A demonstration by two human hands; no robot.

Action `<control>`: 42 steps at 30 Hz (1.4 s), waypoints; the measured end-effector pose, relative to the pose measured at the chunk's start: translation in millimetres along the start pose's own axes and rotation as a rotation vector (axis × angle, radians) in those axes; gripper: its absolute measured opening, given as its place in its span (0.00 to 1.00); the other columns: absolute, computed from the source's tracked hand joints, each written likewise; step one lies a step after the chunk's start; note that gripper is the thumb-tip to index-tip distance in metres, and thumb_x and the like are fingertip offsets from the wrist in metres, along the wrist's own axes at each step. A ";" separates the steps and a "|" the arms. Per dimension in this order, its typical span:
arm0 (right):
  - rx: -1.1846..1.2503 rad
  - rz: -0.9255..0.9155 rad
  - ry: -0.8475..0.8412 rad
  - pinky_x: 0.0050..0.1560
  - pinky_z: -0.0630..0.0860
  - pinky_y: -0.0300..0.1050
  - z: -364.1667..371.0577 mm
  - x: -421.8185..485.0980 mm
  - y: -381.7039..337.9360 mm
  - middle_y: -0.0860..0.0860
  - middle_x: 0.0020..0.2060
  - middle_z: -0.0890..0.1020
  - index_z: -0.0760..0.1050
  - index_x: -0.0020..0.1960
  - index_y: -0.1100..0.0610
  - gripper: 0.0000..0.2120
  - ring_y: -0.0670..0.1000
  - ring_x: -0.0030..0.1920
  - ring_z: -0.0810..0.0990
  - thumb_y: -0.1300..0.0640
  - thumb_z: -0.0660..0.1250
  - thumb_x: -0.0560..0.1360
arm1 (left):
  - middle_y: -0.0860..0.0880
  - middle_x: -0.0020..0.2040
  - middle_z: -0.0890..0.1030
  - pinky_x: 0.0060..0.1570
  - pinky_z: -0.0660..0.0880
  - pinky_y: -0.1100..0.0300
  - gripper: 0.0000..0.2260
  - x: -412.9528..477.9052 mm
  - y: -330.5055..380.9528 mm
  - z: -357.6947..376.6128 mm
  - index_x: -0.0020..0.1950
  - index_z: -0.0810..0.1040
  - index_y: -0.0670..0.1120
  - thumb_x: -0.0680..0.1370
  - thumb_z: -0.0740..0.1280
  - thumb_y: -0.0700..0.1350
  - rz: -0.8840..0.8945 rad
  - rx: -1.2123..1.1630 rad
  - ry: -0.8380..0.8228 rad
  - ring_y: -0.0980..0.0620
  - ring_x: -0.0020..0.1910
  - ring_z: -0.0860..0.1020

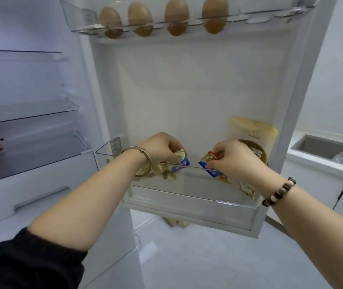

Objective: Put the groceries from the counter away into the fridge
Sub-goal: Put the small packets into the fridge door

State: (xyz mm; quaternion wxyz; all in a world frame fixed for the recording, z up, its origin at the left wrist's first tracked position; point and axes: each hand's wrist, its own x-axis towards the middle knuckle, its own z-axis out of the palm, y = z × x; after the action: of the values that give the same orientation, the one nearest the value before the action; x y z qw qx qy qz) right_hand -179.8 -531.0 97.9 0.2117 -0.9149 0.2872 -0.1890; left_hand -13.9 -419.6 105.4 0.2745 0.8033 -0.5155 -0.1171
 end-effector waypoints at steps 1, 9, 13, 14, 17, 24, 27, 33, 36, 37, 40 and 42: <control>-0.012 0.016 -0.029 0.42 0.80 0.51 -0.1 0.6 -0.9 0.54 0.38 0.82 0.78 0.45 0.58 0.05 0.53 0.38 0.81 0.58 0.69 0.71 | 0.53 0.37 0.81 0.37 0.73 0.67 0.08 1.6 -1.3 -1.6 0.47 0.83 0.48 0.72 0.70 0.38 -0.003 0.026 -0.070 0.56 0.36 0.77; 0.115 0.286 -0.389 0.29 0.78 0.39 -3.3 10.3 -3.8 0.58 0.37 0.82 0.77 0.53 0.64 0.08 0.49 0.29 0.80 0.60 0.64 0.78 | 0.51 0.39 0.84 0.39 0.79 0.61 0.06 18.8 7.7 6.7 0.42 0.82 0.50 0.68 0.76 0.42 0.030 0.127 -0.347 0.53 0.37 0.81; 0.141 0.353 -0.463 0.27 0.77 0.40 -1.5 15.1 -2.1 0.59 0.38 0.81 0.76 0.56 0.65 0.09 0.51 0.30 0.80 0.62 0.62 0.78 | 0.50 0.37 0.83 0.35 0.76 0.65 0.04 21.6 6.6 9.0 0.41 0.82 0.49 0.69 0.74 0.41 0.037 0.099 -0.417 0.55 0.34 0.79; 0.144 0.367 -0.486 0.27 0.77 0.41 -1.0 15.8 -1.7 0.59 0.37 0.81 0.76 0.56 0.65 0.10 0.52 0.30 0.80 0.62 0.62 0.78 | 0.49 0.36 0.83 0.35 0.77 0.63 0.04 21.7 5.9 10.0 0.41 0.82 0.48 0.70 0.74 0.40 0.020 0.058 -0.458 0.54 0.33 0.79; 0.144 0.410 -0.539 0.30 0.79 0.43 0.2 17.0 -1.3 0.60 0.39 0.81 0.75 0.57 0.66 0.11 0.53 0.32 0.80 0.61 0.61 0.79 | 0.51 0.33 0.82 0.34 0.78 0.61 0.03 24.1 3.0 13.6 0.42 0.83 0.47 0.71 0.74 0.40 -0.022 0.067 -0.509 0.56 0.29 0.79; 0.125 0.453 -0.608 0.32 0.78 0.43 4.7 15.4 -1.5 0.58 0.44 0.82 0.75 0.60 0.62 0.13 0.53 0.36 0.81 0.58 0.58 0.80 | 0.51 0.31 0.81 0.32 0.78 0.62 0.04 23.5 0.3 13.8 0.42 0.83 0.47 0.72 0.72 0.38 0.006 0.029 -0.481 0.55 0.28 0.78; 0.127 0.430 -0.564 0.33 0.77 0.41 6.7 12.3 -5.4 0.56 0.50 0.79 0.74 0.60 0.59 0.13 0.50 0.39 0.79 0.57 0.56 0.81 | 0.52 0.31 0.81 0.28 0.75 0.67 0.07 22.9 0.1 13.1 0.43 0.83 0.45 0.72 0.70 0.34 0.024 0.027 -0.483 0.59 0.27 0.79; 0.080 0.346 -0.499 0.33 0.73 0.35 3.3 2.5 -13.6 0.47 0.41 0.80 0.78 0.55 0.57 0.14 0.44 0.37 0.77 0.53 0.55 0.82 | 0.54 0.32 0.82 0.37 0.79 0.64 0.06 22.8 -0.5 14.3 0.43 0.84 0.45 0.72 0.70 0.35 0.041 0.051 -0.480 0.58 0.32 0.80; 0.071 0.309 -0.529 0.50 0.75 0.44 1.9 -0.6 -17.6 0.51 0.50 0.82 0.78 0.57 0.57 0.18 0.49 0.51 0.79 0.49 0.52 0.82 | 0.54 0.32 0.83 0.38 0.79 0.63 0.05 22.8 -1.6 15.5 0.44 0.84 0.44 0.73 0.70 0.37 0.032 0.060 -0.494 0.57 0.33 0.80; 0.074 0.306 -0.542 0.55 0.74 0.46 1.5 -1.5 -18.6 0.51 0.51 0.82 0.77 0.58 0.58 0.20 0.50 0.52 0.79 0.48 0.51 0.82 | 0.55 0.32 0.83 0.37 0.79 0.64 0.05 23.0 -1.8 15.7 0.45 0.84 0.44 0.74 0.70 0.37 0.026 0.064 -0.495 0.58 0.32 0.80; 0.078 0.297 -0.553 0.58 0.73 0.48 1.0 -3.3 -19.6 0.52 0.52 0.83 0.77 0.58 0.58 0.22 0.50 0.53 0.80 0.46 0.50 0.82 | 0.54 0.33 0.83 0.40 0.80 0.61 0.04 21.2 -1.1 15.0 0.43 0.84 0.45 0.74 0.70 0.39 0.019 0.066 -0.494 0.55 0.34 0.81; 0.082 0.289 -0.551 0.59 0.74 0.49 1.3 -4.5 -18.9 0.52 0.53 0.83 0.77 0.59 0.58 0.24 0.51 0.54 0.80 0.44 0.48 0.82 | 0.52 0.34 0.83 0.37 0.80 0.62 0.03 18.9 -0.1 14.4 0.43 0.84 0.45 0.74 0.70 0.40 0.011 0.068 -0.485 0.53 0.35 0.81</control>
State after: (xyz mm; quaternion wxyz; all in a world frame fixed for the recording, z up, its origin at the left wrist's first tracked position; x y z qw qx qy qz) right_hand -174.2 -513.8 105.2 0.3428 -0.8721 0.3384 0.0866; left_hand -12.3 -441.1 95.3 0.1160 0.7576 -0.5745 -0.2874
